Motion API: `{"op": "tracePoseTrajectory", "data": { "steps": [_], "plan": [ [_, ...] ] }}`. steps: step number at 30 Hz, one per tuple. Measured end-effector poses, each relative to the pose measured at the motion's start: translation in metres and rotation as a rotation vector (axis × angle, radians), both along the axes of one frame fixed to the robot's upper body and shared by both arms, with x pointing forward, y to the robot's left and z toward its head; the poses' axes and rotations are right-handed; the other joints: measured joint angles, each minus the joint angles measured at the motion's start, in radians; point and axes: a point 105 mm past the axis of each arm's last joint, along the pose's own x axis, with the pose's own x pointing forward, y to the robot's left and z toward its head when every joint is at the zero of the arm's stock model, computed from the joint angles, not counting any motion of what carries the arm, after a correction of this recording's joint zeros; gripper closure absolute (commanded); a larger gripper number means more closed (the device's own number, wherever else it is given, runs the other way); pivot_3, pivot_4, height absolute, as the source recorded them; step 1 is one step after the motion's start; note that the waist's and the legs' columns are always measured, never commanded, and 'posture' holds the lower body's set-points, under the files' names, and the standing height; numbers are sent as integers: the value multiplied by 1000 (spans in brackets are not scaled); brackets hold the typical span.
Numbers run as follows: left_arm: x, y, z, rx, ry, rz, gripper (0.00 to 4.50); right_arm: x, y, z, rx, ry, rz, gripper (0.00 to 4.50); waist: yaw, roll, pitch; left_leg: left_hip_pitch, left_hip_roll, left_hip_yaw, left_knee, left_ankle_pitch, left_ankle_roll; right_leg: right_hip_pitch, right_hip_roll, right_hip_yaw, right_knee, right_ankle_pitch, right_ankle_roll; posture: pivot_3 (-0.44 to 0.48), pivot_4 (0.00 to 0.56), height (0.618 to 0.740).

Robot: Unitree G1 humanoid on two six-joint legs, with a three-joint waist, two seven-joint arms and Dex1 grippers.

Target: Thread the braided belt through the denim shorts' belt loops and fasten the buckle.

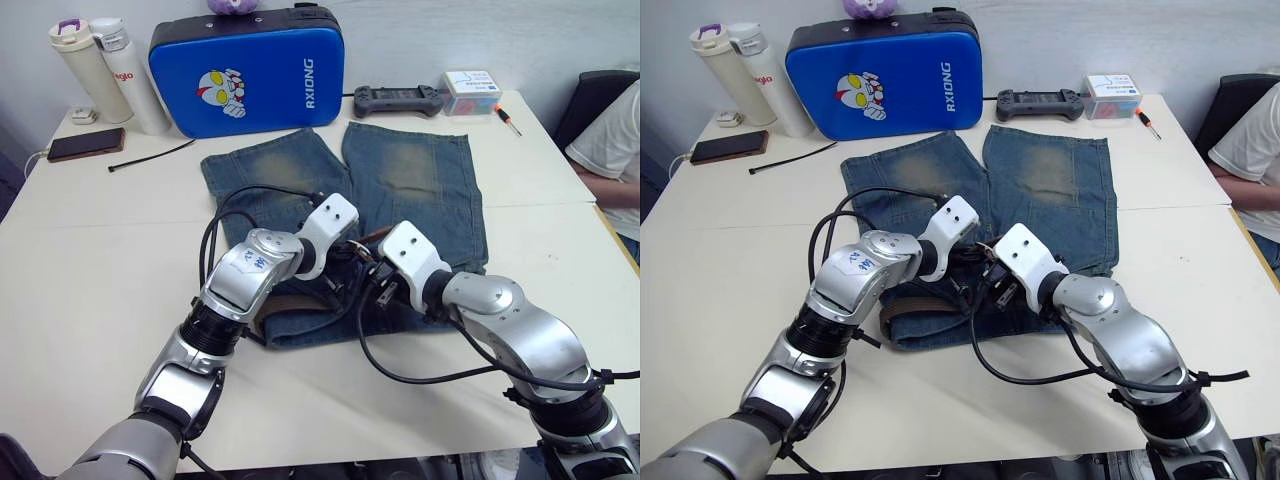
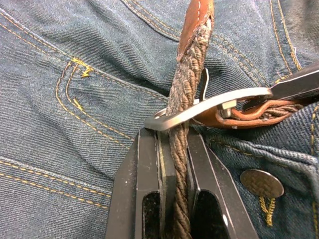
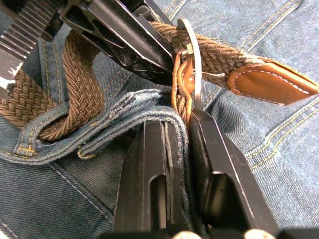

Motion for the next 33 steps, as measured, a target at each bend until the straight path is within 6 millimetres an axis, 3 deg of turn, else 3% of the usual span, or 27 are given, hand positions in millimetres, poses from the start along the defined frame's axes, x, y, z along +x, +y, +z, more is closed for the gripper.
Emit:
{"op": "tracePoseTrajectory", "data": {
  "steps": [1,2,3,6,7,14,19,22,26,29,30,32,33],
  "plan": [
    [0,0,1,-2,-4,-2,4500,-2,-2,2,14,18,25,2333,1,0,0,0,0,0,0,0,0,0,0,0,0,0,0,0,150,740],
    [0,0,1,-3,-8,-3,4500,-4,-6,5,16,32,45,1537,2,0,0,0,0,0,0,0,0,1,0,0,0,0,0,0,150,740],
    [0,0,1,-3,-8,-3,4500,-4,-7,5,16,33,48,1399,2,0,0,0,0,0,0,0,0,1,0,0,0,0,0,0,150,740],
    [0,-1,1,-4,-9,-6,4500,-9,-13,13,49,60,83,128,3,0,0,0,0,0,0,0,0,1,0,0,-1,0,0,0,150,740],
    [0,-2,1,-6,-9,-9,4500,-11,-17,15,43,69,94,43,4,0,0,0,0,0,0,0,0,1,0,0,-1,0,0,0,150,740],
    [-2,-6,5,-21,-37,-47,4500,-15,-42,33,-36,31,130,43,11,0,0,0,0,0,1,0,1,3,0,-1,-3,0,0,0,150,740],
    [-8,-20,14,-59,-88,-130,4500,5,-66,56,-193,-126,124,43,16,0,0,1,0,0,0,0,1,4,0,-1,-5,0,0,0,150,740],
    [-12,-25,19,-63,-129,-178,4500,22,-68,60,-308,-212,187,43,21,0,0,1,0,0,1,0,1,4,0,-1,-5,0,0,0,150,740],
    [-13,-26,21,-60,-156,-202,4500,29,-64,61,-385,-263,259,43,22,0,0,1,0,0,1,0,1,4,0,-1,-5,0,0,0,150,740],
    [-14,-28,23,-66,-168,-212,4500,36,-57,59,-442,-297,328,837,24,0,0,0,0,0,1,0,1,4,0,-1,-5,0,0,0,150,740],
    [-15,-29,23,-70,-170,-220,4500,36,-55,55,-468,-296,356,1628,25,0,0,0,1,0,1,0,1,4,0,-2,-5,0,0,0,150,740],
    [-15,-29,24,-72,-171,-222,4500,37,-54,53,-474,-295,371,2064,25,0,0,0,0,0,1,0,1,4,0,-2,-6,0,0,0,150,740],
    [-15,-29,24,-74,-171,-222,4500,37,-55,52,-482,-297,376,2645,25,0,0,0,0,0,1,0,1,4,0,-2,-6,0,0,0,150,740]
  ]
}}
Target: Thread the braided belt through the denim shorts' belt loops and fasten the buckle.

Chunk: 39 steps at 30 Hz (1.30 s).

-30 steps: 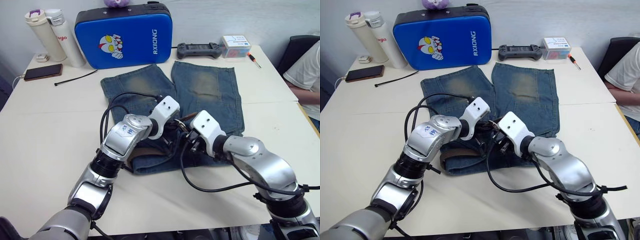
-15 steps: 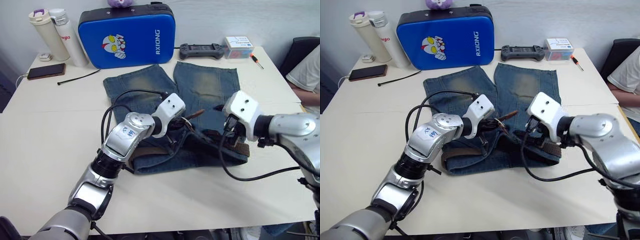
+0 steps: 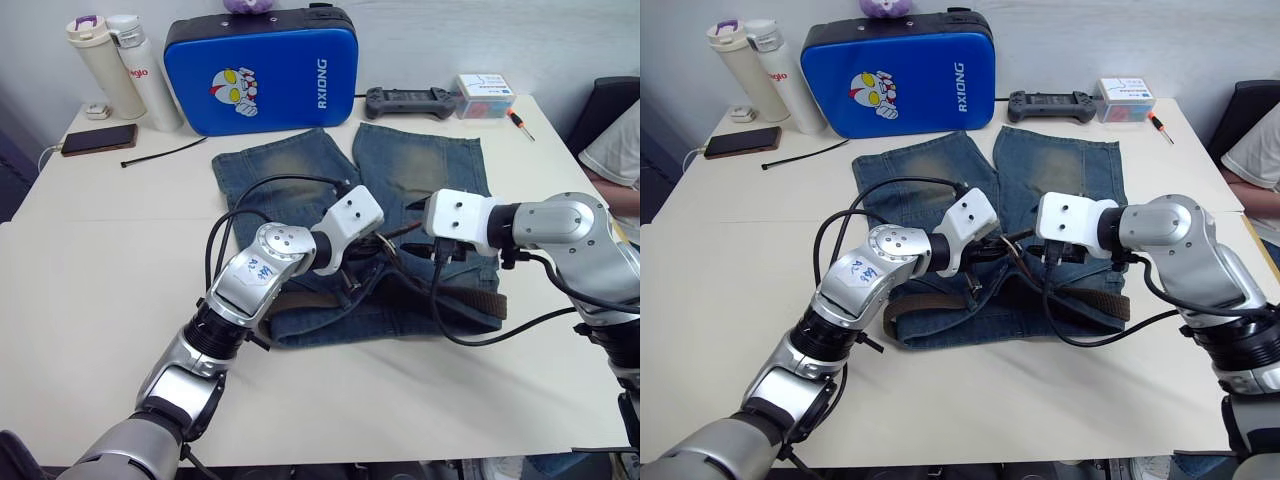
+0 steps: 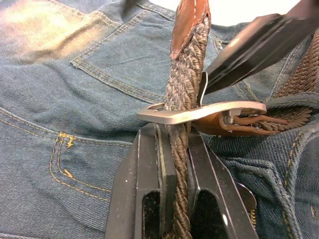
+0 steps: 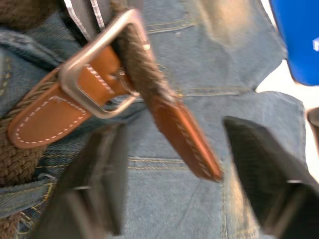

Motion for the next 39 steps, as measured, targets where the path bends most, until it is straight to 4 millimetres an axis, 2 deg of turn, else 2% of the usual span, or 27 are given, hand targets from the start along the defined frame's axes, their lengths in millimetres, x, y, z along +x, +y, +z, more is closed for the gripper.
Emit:
{"op": "tracePoseTrajectory", "data": {
  "steps": [4,5,7,9,10,15,19,21,24,29,32,34,37,39],
  "plan": [
    [1,2,0,3,0,3,4500,1,-2,0,-30,-5,27,4257,0,0,0,0,0,0,0,0,0,0,0,0,0,0,0,0,150,740],
    [1,3,0,2,0,5,4500,0,-2,-1,-37,-3,37,4453,0,0,0,0,0,0,0,0,0,0,0,0,0,0,0,0,150,740],
    [1,3,0,4,2,0,4500,-1,-2,-1,-47,-2,51,4453,0,0,0,0,0,0,0,0,0,0,0,0,0,0,0,0,150,740],
    [0,3,0,3,3,-4,3615,-1,-3,-1,-53,0,59,4500,0,0,0,0,0,0,0,0,0,0,0,0,0,0,0,0,150,740],
    [0,3,1,-5,7,-4,3412,-2,-4,0,-57,0,66,4500,0,0,0,0,0,0,0,0,0,0,0,0,0,0,0,0,150,740],
    [-3,11,-1,11,58,-19,1632,-2,-6,2,-68,-12,82,4500,-1,0,0,0,0,0,0,0,0,0,0,0,0,0,0,0,150,740],
    [-11,35,11,-1,136,-43,23,1,-17,4,-124,-55,95,4500,-1,0,0,0,0,0,0,0,0,0,0,0,0,0,0,0,150,740],
    [-11,49,17,-9,152,-28,23,1,-24,8,-151,-66,98,4500,-2,0,0,0,0,0,0,0,0,0,0,0,0,0,0,0,150,740],
    [-14,58,21,-20,171,-25,23,-2,-34,16,-189,-86,102,4500,-1,0,0,0,0,0,0,0,0,0,0,0,0,0,0,0,150,740],
    [-16,58,21,-30,179,-37,23,-5,-52,25,-247,-120,95,4500,1,0,0,0,0,0,1,0,0,1,0,-1,-1,0,0,0,150,740],
    [-17,55,23,-54,177,-46,23,-3,-54,31,-263,-158,94,4500,0,0,0,0,0,0,1,0,0,1,0,-1,-1,0,0,0,150,740],
    [-14,47,28,-98,173,-54,23,-3,-45,38,-262,-204,127,4500,-3,0,0,0,1,0,1,0,0,1,1,0,0,0,0,0,150,740],
    [-12,24,51,-191,128,-98,23,-14,-10,36,-191,-173,226,4500,-3,0,0,0,2,0,1,0,0,1,1,-1,0,0,0,0,150,740],
    [-12,17,63,-223,92,-112,23,-13,-4,32,-189,-164,221,4500,-2,0,0,0,2,0,1,0,0,1,1,-1,0,0,0,0,150,740]
  ]
}}
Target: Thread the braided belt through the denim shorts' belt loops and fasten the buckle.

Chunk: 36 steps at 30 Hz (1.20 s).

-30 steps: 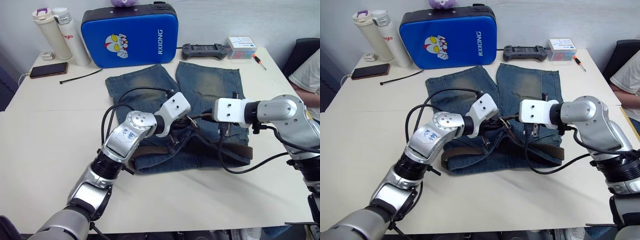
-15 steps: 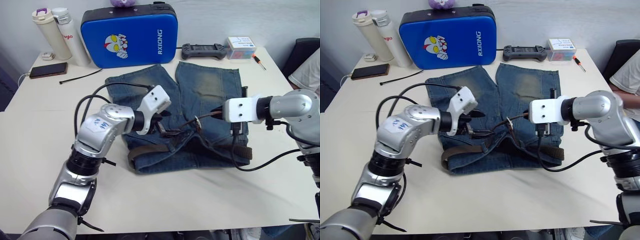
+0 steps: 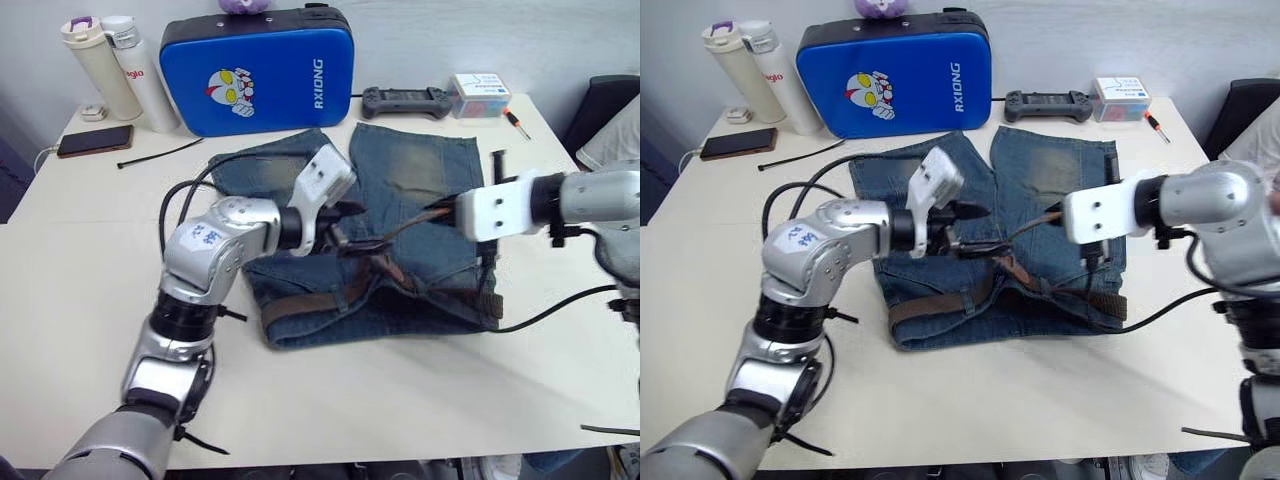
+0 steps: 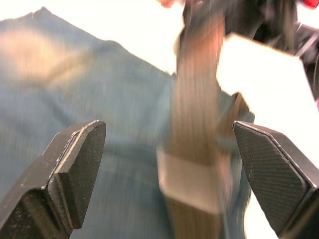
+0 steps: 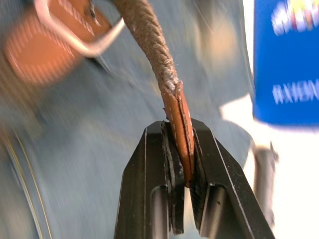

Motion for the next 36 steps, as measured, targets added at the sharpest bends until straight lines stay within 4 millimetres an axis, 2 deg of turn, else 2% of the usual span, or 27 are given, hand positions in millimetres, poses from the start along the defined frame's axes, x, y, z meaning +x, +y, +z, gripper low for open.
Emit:
{"op": "tracePoseTrajectory", "data": {
  "steps": [4,6,8,11,20,24,28,31,33,34,36],
  "plan": [
    [1,-12,1,-30,15,-6,23,11,-11,0,12,11,-99,4500,3,0,0,0,0,0,0,0,0,0,0,0,0,0,0,0,150,740],
    [-1,-23,-7,10,22,-4,23,14,-14,0,29,27,-138,4500,3,0,0,0,0,0,0,0,0,0,0,0,0,0,0,0,150,740],
    [0,-24,-10,30,20,2,23,14,-15,0,33,28,-146,4500,2,0,0,0,0,0,0,0,0,0,0,0,0,0,0,0,150,740],
    [3,-25,-19,94,1,39,761,16,-17,0,51,44,-180,4500,-2,0,0,0,0,0,0,0,0,0,0,1,1,0,0,0,150,740],
    [10,-23,-22,89,23,79,4476,14,-14,1,73,68,-202,4500,2,0,0,0,0,0,0,0,0,0,0,0,0,0,0,0,150,740],
    [10,-25,-23,75,45,84,4476,13,-16,-1,114,104,-238,4500,2,0,0,0,0,0,0,0,0,0,0,0,0,0,0,0,150,740],
    [10,-25,-21,17,101,90,4500,8,-11,3,203,108,-234,2747,2,0,0,0,0,0,0,0,0,0,0,0,1,0,0,0,150,740],
    [8,-27,-19,-34,169,84,4500,0,-9,2,261,167,-243,1398,4,0,0,0,0,0,1,0,0,0,0,0,1,0,0,0,150,740],
    [11,-20,-20,-54,218,117,4500,-4,-11,3,322,229,-273,402,4,0,0,0,0,0,1,0,0,0,0,0,1,0,0,0,150,740],
    [12,-16,-22,-76,257,142,4500,-8,-14,6,363,273,-296,42,4,0,0,0,0,0,1,0,0,0,0,0,2,0,0,0,150,740],
    [13,-9,-27,-106,325,177,4500,-15,-23,14,413,338,-345,42,4,0,0,0,0,0,0,0,0,0,0,0,1,0,0,0,150,740]
  ]
}}
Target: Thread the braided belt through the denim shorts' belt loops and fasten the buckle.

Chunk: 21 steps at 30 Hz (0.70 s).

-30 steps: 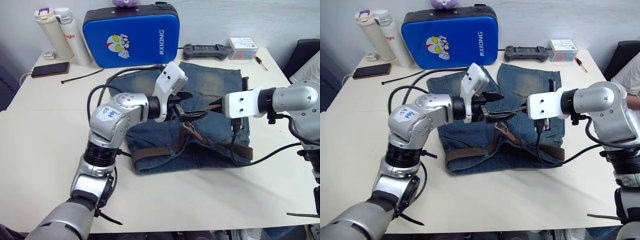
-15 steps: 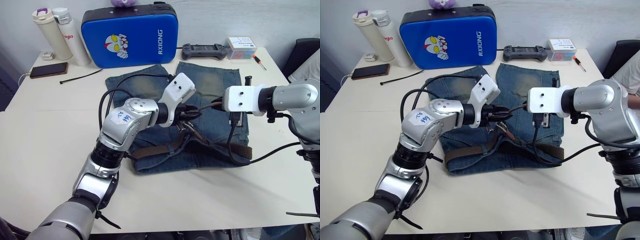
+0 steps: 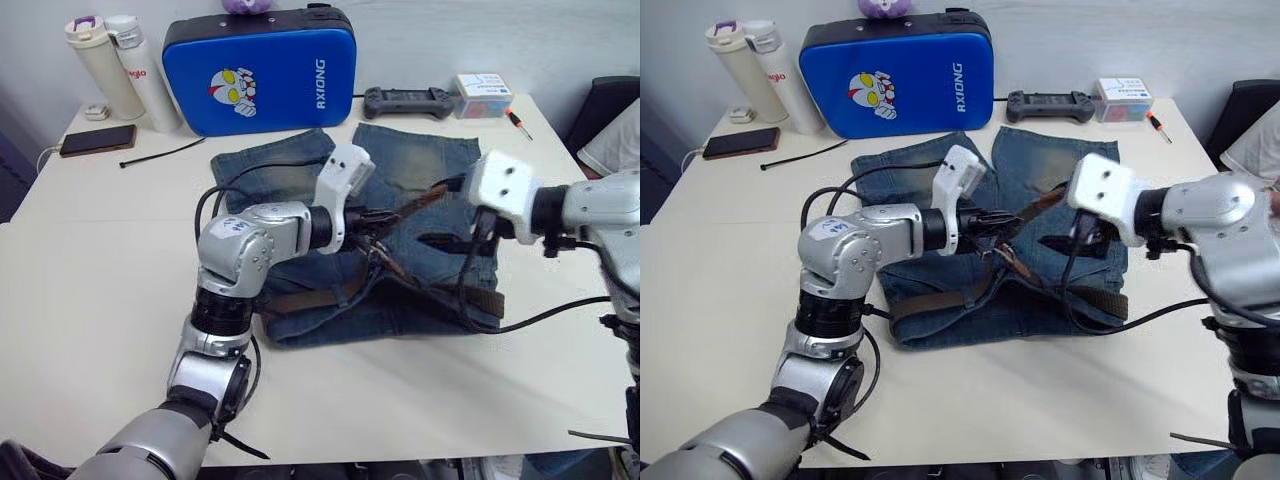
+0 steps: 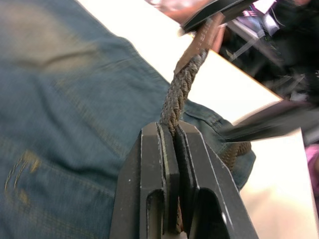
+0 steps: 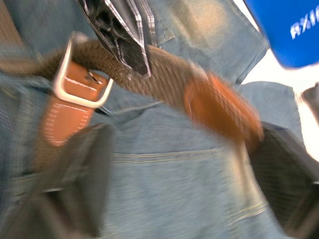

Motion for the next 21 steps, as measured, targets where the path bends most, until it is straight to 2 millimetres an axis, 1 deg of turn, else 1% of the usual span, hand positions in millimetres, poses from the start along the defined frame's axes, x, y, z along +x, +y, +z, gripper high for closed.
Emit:
{"op": "tracePoseTrajectory", "data": {
  "steps": [1,2,3,4,5,6,7,8,9,10,11,12,13,17,18,19,21],
  "plan": [
    [-1,2,-3,-12,34,10,4500,-4,-3,3,30,36,-16,42,0,0,0,0,0,0,0,0,0,0,0,0,0,0,0,0,150,740],
    [-3,6,-8,-34,84,24,4500,-10,-7,4,79,100,-37,489,-1,0,0,0,0,0,0,0,0,0,0,0,0,0,0,0,150,740],
    [-4,9,-13,-49,128,35,4500,-14,-8,2,117,155,-45,681,-1,0,0,0,0,0,0,0,0,0,0,0,0,0,0,0,150,740],
    [-4,10,-14,-52,138,38,4500,-15,-8,0,125,170,-47,906,0,0,0,0,0,0,0,0,0,1,0,0,0,0,0,0,150,740],
    [-7,11,-15,-87,182,39,4500,-17,-5,-6,185,235,-49,1288,-1,0,0,0,0,0,0,0,0,1,0,0,0,0,0,0,150,740],
    [-7,12,-14,-112,203,47,4500,-17,-1,-10,227,273,-47,1835,-1,0,0,0,0,0,1,0,0,1,0,0,1,0,0,0,150,740],
    [-7,13,-13,-129,218,54,4500,-17,2,-13,258,303,-43,2227,-1,0,0,0,0,1,1,0,0,1,0,0,1,0,0,0,150,740],
    [-8,14,-13,-144,233,58,4500,-17,6,-17,286,331,-38,2837,-1,0,0,0,0,0,1,0,0,0,0,0,1,0,0,0,150,740],
    [-9,14,-13,-150,238,59,4500,-17,8,-18,296,340,-35,3169,-1,0,0,0,0,0,1,0,0,0,0,0,1,0,0,0,150,740],
    [-9,14,-13,-156,245,60,4500,-17,10,-20,309,347,-34,3369,-1,0,0,0,0,1,1,0,0,0,0,0,1,0,0,0,150,740],
    [-9,15,-13,-170,259,63,4500,-16,14,-22,337,357,-29,3773,-2,0,0,1,0,0,0,0,0,1,0,0,1,0,0,0,150,740],
    [-10,16,-13,-177,266,65,4500,-16,16,-23,350,367,-25,3974,-1,0,0,0,0,1,1,0,0,0,0,0,1,0,0,0,150,740],
    [-9,16,-13,-179,269,67,4500,-15,17,-25,357,374,-24,4403,-1,0,0,0,0,1,0,0,0,0,0,0,2,0,0,0,150,740],
    [-10,21,-14,-233,319,81,4500,-11,27,-34,424,408,-25,4403,-3,-2,-1,1,0,1,0,0,-1,0,0,0,2,0,0,0,150,740],
    [-10,25,-15,-259,341,90,4500,-10,36,-50,439,470,-26,4403,-1,-2,-1,0,0,1,1,0,-1,0,0,0,2,0,0,0,150,740],
    [-8,29,-15,-273,349,110,4500,-9,41,-59,448,507,-25,4403,-1,-2,-1,0,0,1,1,0,-1,0,0,0,2,0,0,0,150,740],
    [-7,32,-17,-279,355,127,4500,-7,46,-63,479,537,-27,4403,-1,-2,-1,0,0,1,1,0,-1,0,0,0,2,0,0,0,150,740]
  ]
}}
